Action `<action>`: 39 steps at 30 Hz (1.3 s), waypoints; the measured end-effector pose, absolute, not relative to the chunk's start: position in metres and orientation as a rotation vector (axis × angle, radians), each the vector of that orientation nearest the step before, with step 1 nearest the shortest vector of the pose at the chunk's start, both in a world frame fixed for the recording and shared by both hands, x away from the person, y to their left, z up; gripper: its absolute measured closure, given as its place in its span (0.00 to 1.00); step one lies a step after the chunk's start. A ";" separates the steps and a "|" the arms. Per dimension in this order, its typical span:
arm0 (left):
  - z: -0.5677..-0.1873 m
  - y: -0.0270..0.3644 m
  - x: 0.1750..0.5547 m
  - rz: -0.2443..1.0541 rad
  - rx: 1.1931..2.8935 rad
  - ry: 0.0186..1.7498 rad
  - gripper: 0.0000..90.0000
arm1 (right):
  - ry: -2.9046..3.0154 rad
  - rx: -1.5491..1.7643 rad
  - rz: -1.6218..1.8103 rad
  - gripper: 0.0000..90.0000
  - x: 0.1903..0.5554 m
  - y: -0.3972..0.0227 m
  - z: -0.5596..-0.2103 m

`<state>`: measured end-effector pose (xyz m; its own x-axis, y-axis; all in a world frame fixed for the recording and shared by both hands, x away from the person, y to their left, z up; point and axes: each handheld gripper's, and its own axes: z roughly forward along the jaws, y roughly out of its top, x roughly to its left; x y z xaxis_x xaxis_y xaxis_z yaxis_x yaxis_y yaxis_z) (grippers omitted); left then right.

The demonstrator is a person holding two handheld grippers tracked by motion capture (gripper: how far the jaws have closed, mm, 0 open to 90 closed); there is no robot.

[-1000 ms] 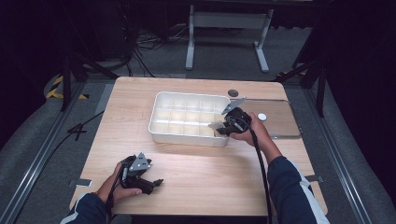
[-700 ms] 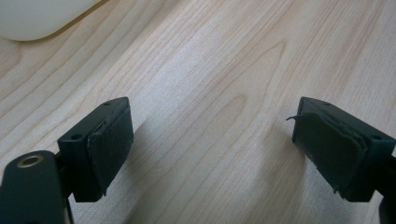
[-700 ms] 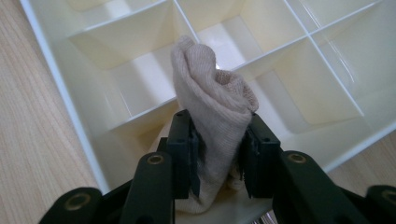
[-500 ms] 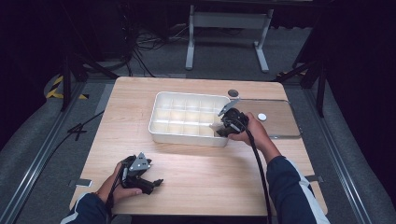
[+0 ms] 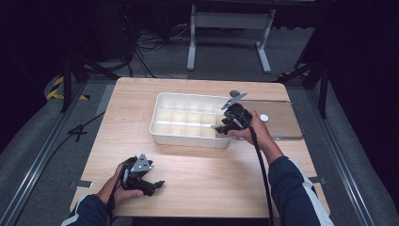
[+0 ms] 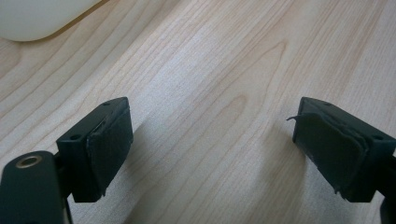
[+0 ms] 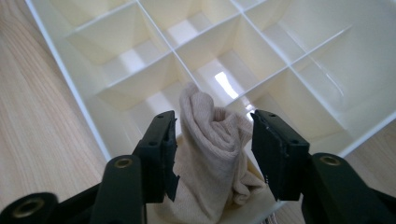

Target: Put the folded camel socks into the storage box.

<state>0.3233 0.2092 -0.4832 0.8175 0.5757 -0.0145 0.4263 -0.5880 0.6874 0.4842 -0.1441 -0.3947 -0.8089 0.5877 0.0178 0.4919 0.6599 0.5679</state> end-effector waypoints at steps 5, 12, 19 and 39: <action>-0.483 0.209 0.323 0.272 2.289 0.729 0.14 | 2.722 0.859 0.844 0.84 0.484 -0.147 -0.395; -0.483 0.209 0.323 0.273 2.289 0.729 0.14 | 2.768 0.808 0.755 0.87 0.481 -0.145 -0.399; -0.483 0.209 0.323 0.273 2.289 0.730 0.14 | 2.777 0.821 0.713 0.88 0.484 -0.147 -0.406; -0.483 0.209 0.323 0.273 2.289 0.729 0.14 | 2.820 0.786 0.593 0.88 0.487 -0.136 -0.415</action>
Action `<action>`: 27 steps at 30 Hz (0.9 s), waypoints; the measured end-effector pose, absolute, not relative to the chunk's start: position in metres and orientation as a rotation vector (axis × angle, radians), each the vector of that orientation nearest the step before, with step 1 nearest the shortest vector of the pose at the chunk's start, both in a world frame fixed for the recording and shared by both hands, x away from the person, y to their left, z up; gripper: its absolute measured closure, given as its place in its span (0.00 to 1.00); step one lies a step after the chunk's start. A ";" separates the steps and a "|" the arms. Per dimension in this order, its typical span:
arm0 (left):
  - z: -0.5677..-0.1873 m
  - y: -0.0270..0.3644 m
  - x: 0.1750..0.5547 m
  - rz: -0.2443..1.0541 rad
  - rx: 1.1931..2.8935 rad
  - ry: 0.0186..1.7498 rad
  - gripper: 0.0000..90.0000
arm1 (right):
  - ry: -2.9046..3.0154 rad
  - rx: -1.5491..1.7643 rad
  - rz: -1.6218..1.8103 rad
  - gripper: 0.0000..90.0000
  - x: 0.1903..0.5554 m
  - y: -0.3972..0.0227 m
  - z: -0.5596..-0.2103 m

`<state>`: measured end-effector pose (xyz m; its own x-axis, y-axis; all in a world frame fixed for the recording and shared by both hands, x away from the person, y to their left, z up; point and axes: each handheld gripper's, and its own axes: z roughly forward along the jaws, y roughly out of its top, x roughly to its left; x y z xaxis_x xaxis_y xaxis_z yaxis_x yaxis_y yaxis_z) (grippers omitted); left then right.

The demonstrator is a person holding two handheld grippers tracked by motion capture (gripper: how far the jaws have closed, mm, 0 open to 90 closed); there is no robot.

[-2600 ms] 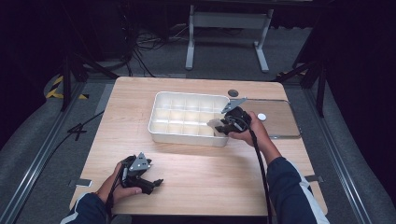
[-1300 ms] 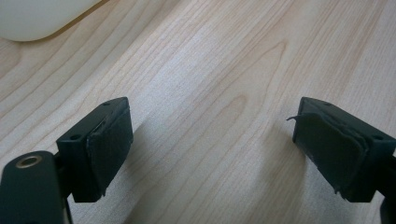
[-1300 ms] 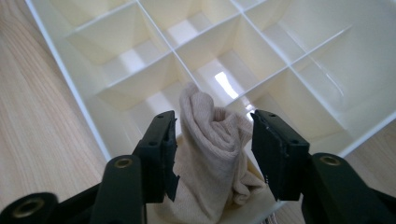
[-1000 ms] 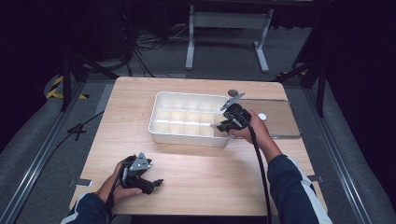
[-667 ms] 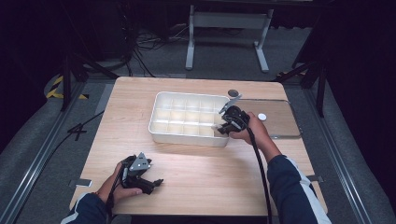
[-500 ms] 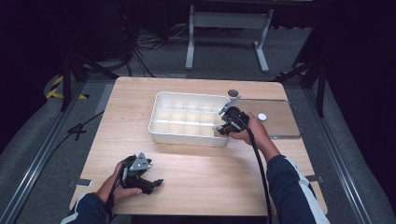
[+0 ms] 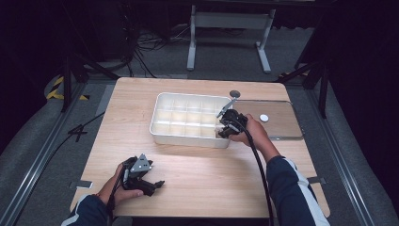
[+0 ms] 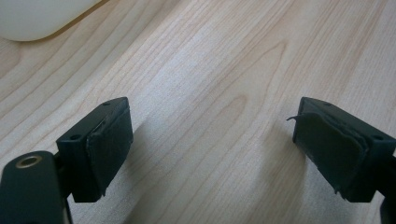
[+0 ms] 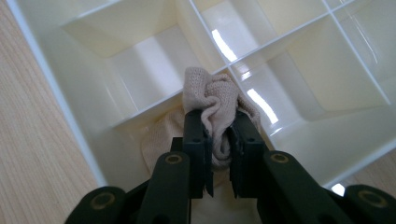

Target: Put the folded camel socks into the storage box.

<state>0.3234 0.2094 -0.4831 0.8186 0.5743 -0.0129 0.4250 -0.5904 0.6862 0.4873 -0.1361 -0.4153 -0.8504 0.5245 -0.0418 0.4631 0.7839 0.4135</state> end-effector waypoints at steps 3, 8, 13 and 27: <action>-0.483 0.209 0.323 0.272 2.289 0.729 0.14 | 2.826 0.792 0.580 0.88 0.489 -0.135 -0.416; -0.483 0.209 0.323 0.269 2.287 0.733 0.14 | 2.836 0.787 0.567 0.88 0.490 -0.133 -0.417; -0.483 0.209 0.323 0.269 2.286 0.734 0.14 | 2.839 0.797 0.583 0.88 0.492 -0.135 -0.418; -0.483 0.209 0.323 0.269 2.286 0.734 0.14 | 2.804 0.794 0.606 0.87 0.493 -0.135 -0.415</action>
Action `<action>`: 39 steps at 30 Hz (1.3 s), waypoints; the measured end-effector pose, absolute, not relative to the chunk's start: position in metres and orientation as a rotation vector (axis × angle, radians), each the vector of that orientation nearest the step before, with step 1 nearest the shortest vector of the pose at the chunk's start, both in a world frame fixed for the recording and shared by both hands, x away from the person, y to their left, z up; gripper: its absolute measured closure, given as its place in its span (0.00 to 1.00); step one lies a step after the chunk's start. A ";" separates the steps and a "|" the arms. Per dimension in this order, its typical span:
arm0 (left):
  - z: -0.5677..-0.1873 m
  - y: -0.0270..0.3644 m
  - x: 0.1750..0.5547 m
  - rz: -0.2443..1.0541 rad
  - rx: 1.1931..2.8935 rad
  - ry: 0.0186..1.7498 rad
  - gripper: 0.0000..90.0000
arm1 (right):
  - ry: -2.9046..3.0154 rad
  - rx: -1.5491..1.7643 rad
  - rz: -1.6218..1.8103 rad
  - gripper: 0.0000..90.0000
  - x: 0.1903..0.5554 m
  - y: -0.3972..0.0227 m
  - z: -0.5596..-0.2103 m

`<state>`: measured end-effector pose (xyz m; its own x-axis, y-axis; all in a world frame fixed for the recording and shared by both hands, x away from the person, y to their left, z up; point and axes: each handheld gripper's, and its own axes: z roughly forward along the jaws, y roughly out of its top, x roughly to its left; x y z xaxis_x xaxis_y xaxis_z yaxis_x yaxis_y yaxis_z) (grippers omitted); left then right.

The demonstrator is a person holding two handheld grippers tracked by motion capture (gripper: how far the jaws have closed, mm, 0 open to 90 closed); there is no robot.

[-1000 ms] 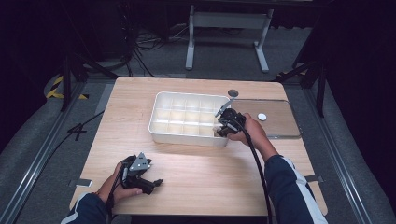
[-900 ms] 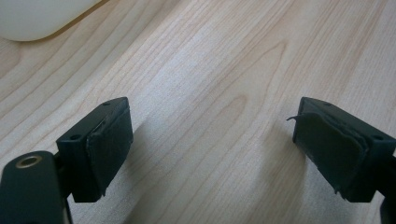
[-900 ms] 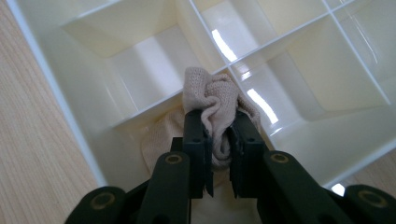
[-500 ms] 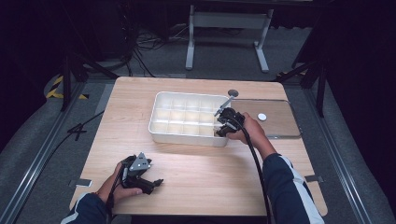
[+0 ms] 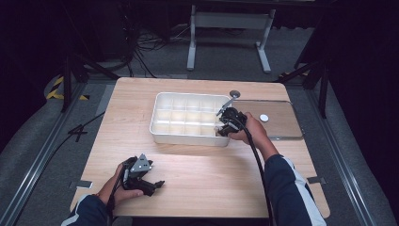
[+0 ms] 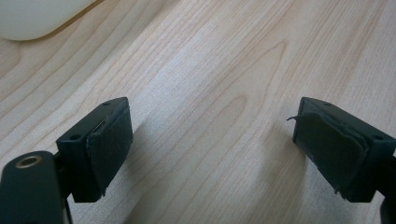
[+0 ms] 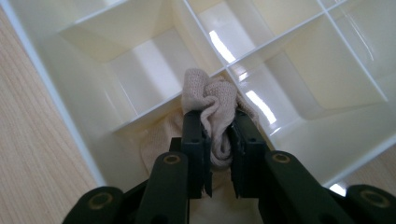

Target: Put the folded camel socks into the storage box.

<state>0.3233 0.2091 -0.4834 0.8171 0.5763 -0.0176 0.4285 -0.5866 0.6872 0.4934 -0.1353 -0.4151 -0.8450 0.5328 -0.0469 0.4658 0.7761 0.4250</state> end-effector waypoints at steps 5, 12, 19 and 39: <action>-0.483 0.209 0.323 0.269 2.286 0.734 0.14 | 2.786 0.801 0.631 0.84 0.490 -0.137 -0.411; -0.483 0.209 0.323 0.270 2.286 0.735 0.14 | 2.763 0.780 0.654 0.85 0.485 -0.139 -0.403; -0.483 0.209 0.323 0.270 2.286 0.735 0.14 | 2.715 0.786 0.724 0.80 0.478 -0.145 -0.391; -0.483 0.209 0.324 0.273 2.287 0.733 0.13 | 2.655 0.722 0.834 0.66 0.452 -0.153 -0.368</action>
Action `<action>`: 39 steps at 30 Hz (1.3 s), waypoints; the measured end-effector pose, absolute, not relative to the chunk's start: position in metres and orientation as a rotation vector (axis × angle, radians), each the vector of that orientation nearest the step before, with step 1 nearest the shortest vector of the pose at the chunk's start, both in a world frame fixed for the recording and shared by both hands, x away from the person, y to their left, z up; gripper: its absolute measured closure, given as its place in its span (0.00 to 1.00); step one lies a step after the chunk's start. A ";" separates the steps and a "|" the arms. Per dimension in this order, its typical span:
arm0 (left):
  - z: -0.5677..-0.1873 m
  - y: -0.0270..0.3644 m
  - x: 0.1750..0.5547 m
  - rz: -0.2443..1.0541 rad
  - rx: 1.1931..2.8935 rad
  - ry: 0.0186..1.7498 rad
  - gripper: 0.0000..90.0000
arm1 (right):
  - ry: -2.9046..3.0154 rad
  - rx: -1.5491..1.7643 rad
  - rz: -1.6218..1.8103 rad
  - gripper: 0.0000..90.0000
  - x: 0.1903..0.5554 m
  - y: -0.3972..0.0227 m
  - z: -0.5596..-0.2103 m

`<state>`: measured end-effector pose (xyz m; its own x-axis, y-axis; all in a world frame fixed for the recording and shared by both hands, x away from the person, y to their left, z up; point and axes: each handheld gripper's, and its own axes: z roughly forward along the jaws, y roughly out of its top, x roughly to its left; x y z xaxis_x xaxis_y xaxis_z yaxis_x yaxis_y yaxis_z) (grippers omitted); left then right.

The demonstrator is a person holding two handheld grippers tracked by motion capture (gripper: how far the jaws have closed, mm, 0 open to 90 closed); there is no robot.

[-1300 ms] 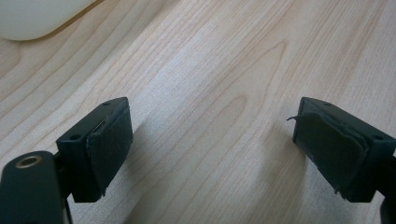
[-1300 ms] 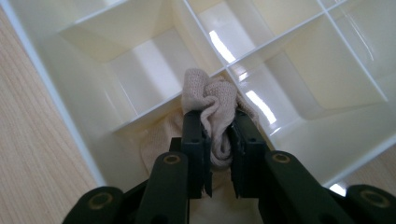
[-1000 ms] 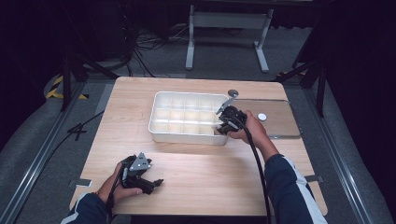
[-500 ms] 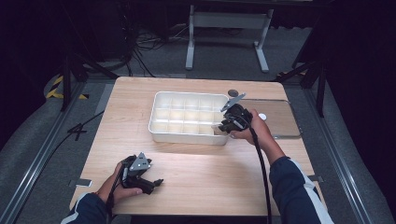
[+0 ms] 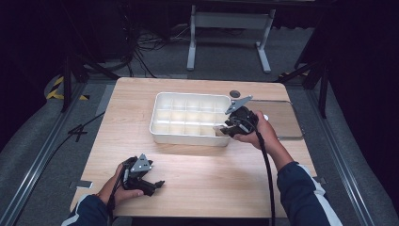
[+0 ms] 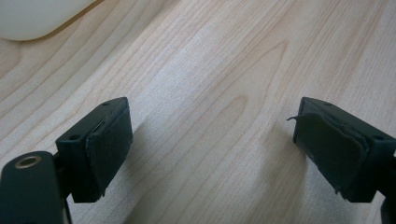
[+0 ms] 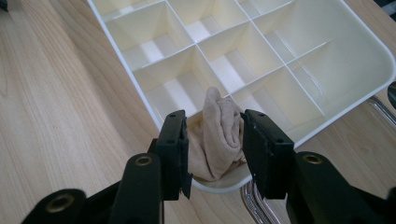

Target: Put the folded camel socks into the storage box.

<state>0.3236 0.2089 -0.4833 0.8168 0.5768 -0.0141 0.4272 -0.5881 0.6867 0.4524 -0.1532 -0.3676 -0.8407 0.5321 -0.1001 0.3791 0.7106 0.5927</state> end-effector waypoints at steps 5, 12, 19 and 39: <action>-0.483 0.209 0.324 0.273 2.287 0.734 0.13 | 2.636 0.697 0.822 0.60 0.446 -0.154 -0.364; -0.483 0.209 0.324 0.273 2.288 0.733 0.13 | 2.624 0.687 0.818 0.52 0.438 -0.158 -0.359; -0.483 0.209 0.324 0.273 2.287 0.734 0.13 | 2.589 0.689 0.836 0.45 0.428 -0.168 -0.354; -0.483 0.209 0.324 0.274 2.288 0.733 0.13 | 2.572 0.615 0.738 0.39 0.406 -0.190 -0.363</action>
